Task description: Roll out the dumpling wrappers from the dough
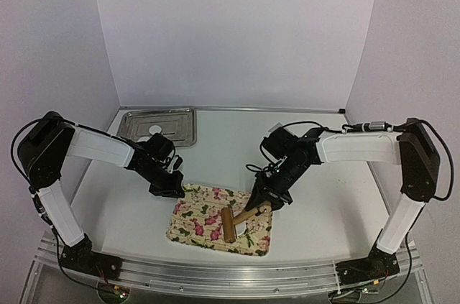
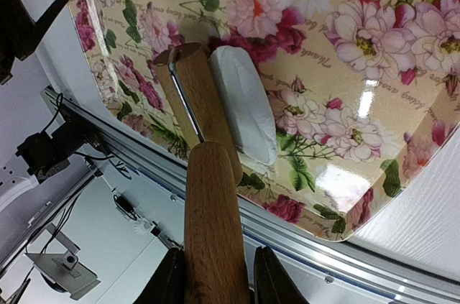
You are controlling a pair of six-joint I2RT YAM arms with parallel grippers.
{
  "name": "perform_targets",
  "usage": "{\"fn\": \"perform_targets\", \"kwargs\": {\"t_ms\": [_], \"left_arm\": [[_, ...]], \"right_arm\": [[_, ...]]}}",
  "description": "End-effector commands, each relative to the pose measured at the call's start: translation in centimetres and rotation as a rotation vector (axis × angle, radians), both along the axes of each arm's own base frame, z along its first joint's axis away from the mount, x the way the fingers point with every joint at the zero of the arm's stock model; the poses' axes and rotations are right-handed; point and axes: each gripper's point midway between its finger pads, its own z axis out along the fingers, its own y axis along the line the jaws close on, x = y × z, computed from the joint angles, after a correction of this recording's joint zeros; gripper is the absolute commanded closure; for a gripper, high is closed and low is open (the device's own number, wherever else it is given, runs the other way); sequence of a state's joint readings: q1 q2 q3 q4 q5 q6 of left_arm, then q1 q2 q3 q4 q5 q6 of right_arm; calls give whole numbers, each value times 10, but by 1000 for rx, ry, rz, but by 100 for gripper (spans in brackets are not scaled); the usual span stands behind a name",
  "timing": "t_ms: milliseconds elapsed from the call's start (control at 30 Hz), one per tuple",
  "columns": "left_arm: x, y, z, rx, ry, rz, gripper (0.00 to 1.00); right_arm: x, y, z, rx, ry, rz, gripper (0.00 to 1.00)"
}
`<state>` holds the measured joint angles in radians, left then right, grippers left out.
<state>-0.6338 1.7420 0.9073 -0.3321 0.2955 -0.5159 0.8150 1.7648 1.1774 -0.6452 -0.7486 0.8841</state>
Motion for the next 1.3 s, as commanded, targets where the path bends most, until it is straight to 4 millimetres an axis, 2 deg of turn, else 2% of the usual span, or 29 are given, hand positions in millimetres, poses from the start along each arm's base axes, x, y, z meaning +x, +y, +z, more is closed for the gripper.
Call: {"fn": "perform_targets", "kwargs": {"t_ms": [0, 100, 167, 467, 533, 667, 833, 933, 1033, 1267], "left_arm": [[4, 11, 1, 32, -20, 25, 100], [5, 10, 1, 30, -19, 24, 100], [5, 8, 0, 23, -15, 20, 100], [7, 6, 2, 18, -18, 15, 100], [7, 7, 1, 23, -17, 19, 100], [7, 9, -1, 31, -16, 25, 100], [7, 9, -1, 27, -16, 25, 100], [7, 9, -1, 26, -14, 24, 100], [7, 9, -1, 24, -13, 23, 100], [7, 9, -1, 26, -16, 26, 100]], "right_arm": [[-22, -116, -62, -508, 38, -92, 100], [-26, -135, -61, -524, 48, -117, 100], [-28, -135, -64, -524, 62, -107, 100], [-12, -91, -76, -509, 56, -17, 100], [-12, -87, -79, -511, 60, -7, 100], [-13, -98, -73, -522, 49, -22, 100], [-10, -136, -63, -536, 49, -81, 100], [-10, -140, -63, -538, 62, -80, 100], [-12, -131, -68, -544, 70, -54, 100], [-11, -86, -82, -528, 58, 27, 100]]}}
